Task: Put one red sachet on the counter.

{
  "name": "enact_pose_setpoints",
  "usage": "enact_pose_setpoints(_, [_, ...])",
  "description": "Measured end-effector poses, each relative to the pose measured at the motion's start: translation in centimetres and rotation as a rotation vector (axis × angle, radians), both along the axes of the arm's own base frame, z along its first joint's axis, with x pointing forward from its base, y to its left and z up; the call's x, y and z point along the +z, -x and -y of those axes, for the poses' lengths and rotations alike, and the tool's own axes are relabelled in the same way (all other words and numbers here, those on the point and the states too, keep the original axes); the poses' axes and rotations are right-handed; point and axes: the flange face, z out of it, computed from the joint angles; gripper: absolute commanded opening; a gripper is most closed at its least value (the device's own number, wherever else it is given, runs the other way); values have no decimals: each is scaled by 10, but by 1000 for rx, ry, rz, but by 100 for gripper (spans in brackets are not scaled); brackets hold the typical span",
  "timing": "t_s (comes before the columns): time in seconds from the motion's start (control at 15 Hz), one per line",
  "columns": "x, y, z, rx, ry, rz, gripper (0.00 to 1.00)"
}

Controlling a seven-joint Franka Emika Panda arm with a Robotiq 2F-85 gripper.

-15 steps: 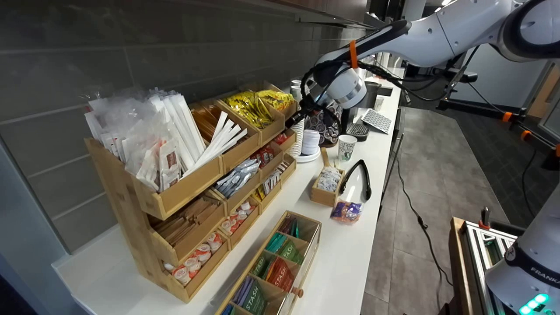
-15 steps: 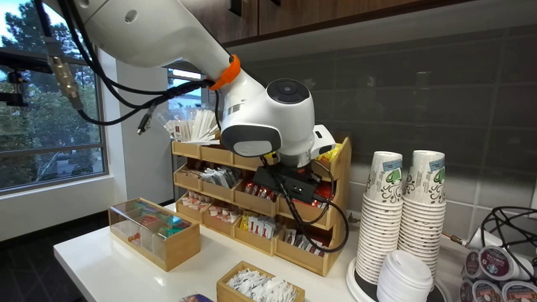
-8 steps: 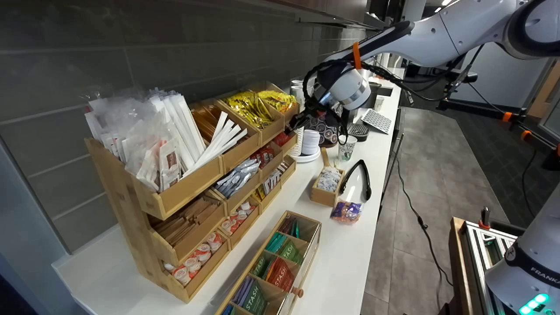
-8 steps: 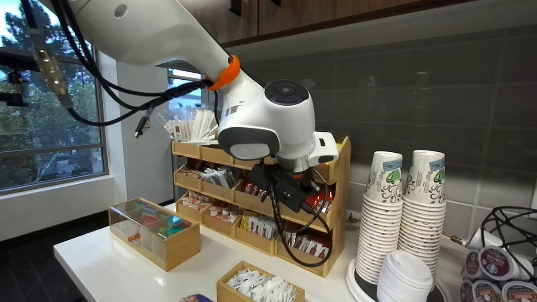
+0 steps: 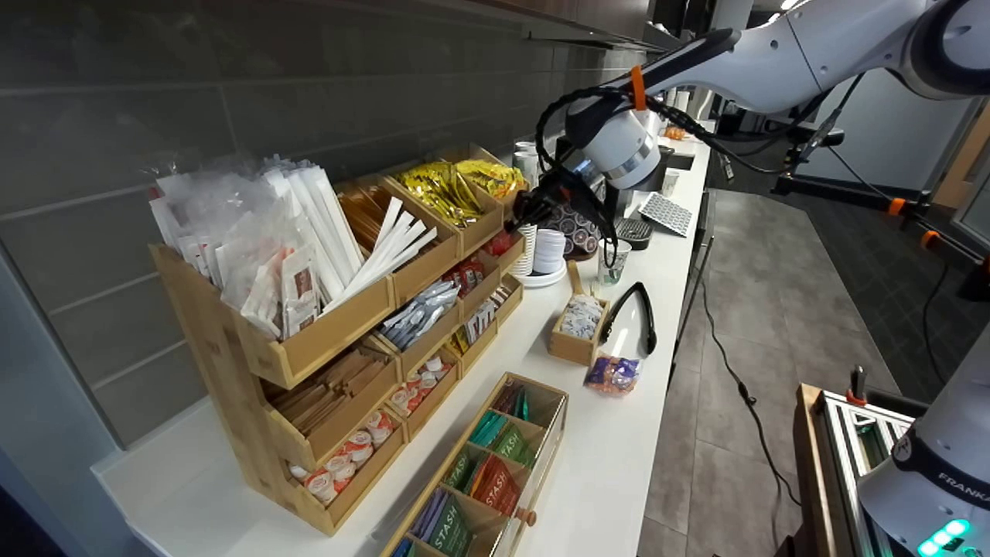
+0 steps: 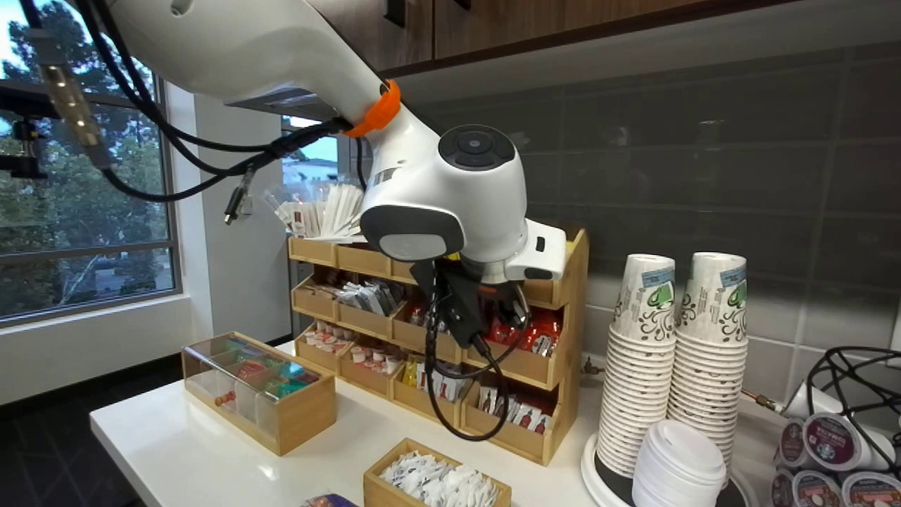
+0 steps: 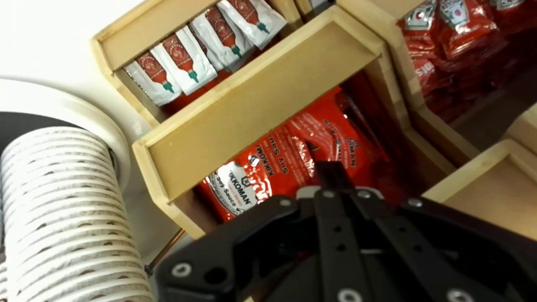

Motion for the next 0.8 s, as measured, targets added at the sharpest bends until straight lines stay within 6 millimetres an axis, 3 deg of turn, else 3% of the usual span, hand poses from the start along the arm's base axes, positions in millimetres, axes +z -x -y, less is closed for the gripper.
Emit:
enact_pose_setpoints(0.47, [4, 5, -1, -158, -117, -67, 0])
enact_pose_setpoints(0.8, [5, 8, 11, -240, -102, -168, 0])
